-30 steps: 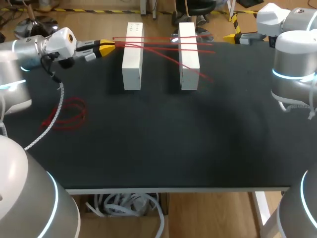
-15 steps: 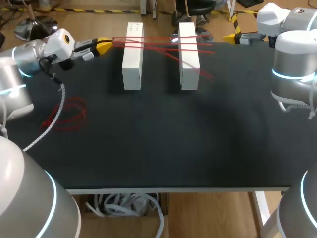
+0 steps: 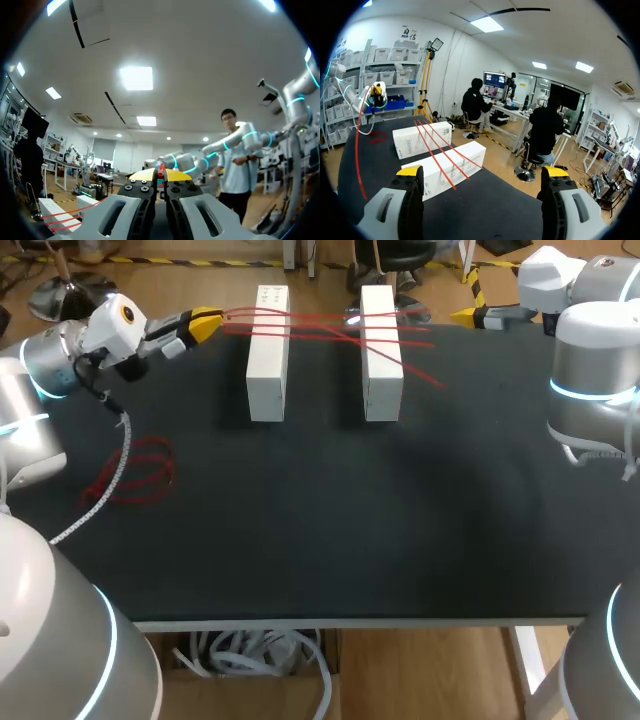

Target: Grab the tape and strap the tape.

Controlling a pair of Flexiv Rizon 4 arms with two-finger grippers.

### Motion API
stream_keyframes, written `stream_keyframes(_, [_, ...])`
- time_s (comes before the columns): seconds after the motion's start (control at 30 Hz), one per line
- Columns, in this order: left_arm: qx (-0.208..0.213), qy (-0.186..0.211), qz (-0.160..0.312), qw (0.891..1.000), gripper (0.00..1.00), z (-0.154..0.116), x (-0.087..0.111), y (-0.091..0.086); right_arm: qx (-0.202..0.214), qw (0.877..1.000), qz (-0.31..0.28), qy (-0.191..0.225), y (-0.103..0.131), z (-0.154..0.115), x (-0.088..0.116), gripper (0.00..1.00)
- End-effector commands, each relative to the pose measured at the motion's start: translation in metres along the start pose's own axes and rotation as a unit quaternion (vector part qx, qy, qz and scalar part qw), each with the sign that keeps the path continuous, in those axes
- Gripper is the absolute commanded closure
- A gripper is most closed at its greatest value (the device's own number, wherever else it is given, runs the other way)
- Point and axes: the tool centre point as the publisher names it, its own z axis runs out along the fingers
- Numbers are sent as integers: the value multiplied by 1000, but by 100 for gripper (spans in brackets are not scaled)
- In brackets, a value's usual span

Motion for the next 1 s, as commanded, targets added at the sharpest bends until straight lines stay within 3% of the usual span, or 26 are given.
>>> stream_keyframes(0.03, [-7,-3,-3,1000,100,3,9,-7,1,1000,0,1,0,0,-1,0])
stream_keyframes(0.2, [-8,-1,-8,1000,100,3,16,-13,1,1000,0,1,0,0,-1,0])
stream_keyframes(0.43, [28,-11,-16,999,100,3,22,-19,1,1000,0,1,0,0,-1,0])
stream_keyframes(1.0, [27,-16,-21,999,100,2,25,-21,1,1000,0,1,0,0,-1,0])
